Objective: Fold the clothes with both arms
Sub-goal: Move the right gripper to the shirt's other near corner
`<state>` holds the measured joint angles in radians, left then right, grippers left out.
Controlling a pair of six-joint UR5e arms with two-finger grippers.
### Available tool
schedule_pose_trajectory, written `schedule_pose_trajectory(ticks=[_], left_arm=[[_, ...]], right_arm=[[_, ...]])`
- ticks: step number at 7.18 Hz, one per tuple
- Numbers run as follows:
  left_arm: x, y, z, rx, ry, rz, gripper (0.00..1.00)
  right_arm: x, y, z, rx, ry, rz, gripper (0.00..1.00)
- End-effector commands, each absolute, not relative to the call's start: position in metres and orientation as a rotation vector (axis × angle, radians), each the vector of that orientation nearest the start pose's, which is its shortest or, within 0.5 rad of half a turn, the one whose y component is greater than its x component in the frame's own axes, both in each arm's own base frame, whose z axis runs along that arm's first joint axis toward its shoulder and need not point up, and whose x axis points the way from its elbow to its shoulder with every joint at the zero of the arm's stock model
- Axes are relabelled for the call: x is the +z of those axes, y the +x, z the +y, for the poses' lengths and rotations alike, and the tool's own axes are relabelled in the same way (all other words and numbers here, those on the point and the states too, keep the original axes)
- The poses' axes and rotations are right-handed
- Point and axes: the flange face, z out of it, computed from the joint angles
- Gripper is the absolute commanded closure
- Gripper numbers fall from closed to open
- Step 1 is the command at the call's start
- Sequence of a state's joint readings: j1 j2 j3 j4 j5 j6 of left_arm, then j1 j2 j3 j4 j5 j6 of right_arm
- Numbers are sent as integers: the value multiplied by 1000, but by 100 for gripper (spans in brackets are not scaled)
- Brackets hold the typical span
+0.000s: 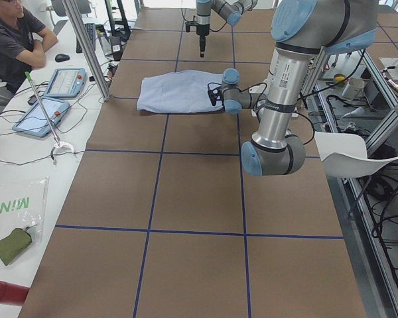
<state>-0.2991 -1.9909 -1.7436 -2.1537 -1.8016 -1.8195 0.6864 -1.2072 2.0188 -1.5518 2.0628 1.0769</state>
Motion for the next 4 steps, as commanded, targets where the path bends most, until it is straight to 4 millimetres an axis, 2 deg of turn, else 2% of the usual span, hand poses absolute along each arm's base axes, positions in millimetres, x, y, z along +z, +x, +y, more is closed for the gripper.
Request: schedule_pose_trajectory(ticks=[1,4], left_arm=[[275,560,-292,-349,-177,1188,100],[260,547,-296,-341,-161,1222,100]], right_arm=[[259,-378,-413,-35,67,-932,0],[253,-404,-390,63,-20,-939,0]])
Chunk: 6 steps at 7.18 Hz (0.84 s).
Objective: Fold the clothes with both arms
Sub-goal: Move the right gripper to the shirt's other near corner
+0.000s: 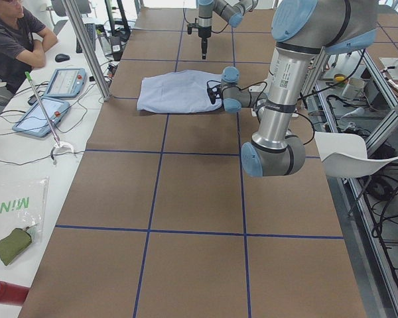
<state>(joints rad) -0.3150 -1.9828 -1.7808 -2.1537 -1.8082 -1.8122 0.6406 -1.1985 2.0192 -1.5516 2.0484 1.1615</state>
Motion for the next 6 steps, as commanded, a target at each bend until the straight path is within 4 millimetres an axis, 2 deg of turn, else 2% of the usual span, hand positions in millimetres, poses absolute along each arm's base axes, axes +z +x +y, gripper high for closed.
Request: schedule_pose_trajectory(ticks=[1,2,4,6], left_arm=[[260,548,-294,-339,-164,1221,100],[261,549,-293,-338,-165,1220,100],[266,553,-292,-338,-167,1209,100],[268,556,-290,-335,-170,1204,100]], right_arm=[[252,-424,-371,127,-39,-924,0],[256,-447,-349,137,-13,-896,0],[262,-471,-320,246,-71,-871,0],[271,-497,-285,438,-115,-837,0]])
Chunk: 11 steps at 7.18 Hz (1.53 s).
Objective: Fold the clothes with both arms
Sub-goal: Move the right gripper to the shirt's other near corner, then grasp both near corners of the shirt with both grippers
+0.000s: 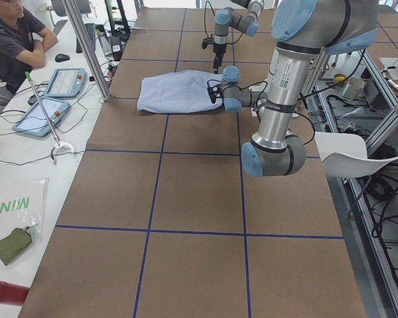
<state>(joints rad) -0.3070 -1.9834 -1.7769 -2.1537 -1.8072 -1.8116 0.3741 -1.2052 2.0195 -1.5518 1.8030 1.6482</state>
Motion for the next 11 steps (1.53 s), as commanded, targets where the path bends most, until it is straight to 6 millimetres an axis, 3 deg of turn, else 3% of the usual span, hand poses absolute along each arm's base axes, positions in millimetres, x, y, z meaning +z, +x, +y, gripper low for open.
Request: schedule_pose_trajectory(ticks=[1,2,3,8,11], left_arm=[[267,556,-290,-334,-170,1207,100],[265,555,-289,-342,-174,1209,100],[266,555,-290,-344,-173,1208,100],[268,556,-290,-340,-168,1204,100],[268,556,-290,-340,-168,1205,100]], right_arm=[[276,-504,-271,461,-111,-825,0],[271,-513,-262,494,-132,-828,0],[281,-516,-256,502,-139,-808,0],[293,-516,-260,554,-133,-784,0],[307,-526,-267,558,-127,-751,0]])
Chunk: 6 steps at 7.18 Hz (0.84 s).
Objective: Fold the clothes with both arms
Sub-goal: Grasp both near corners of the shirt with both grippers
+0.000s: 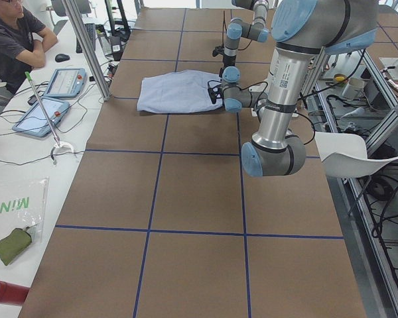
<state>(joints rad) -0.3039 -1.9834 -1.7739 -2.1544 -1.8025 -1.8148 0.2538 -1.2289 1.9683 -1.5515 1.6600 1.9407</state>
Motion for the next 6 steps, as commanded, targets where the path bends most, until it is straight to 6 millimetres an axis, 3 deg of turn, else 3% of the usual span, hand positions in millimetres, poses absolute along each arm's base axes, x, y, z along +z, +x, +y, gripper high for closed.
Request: schedule_pose_trajectory(ticks=[1,5,6], left_arm=[[266,556,-290,-339,-168,1208,100],[267,556,-290,-340,-168,1205,100],[267,556,-290,-340,-168,1207,100]], right_arm=[[311,-531,-267,557,-127,-740,0],[312,-535,-267,552,-127,-735,2],[310,-534,-267,551,-128,-740,24]])
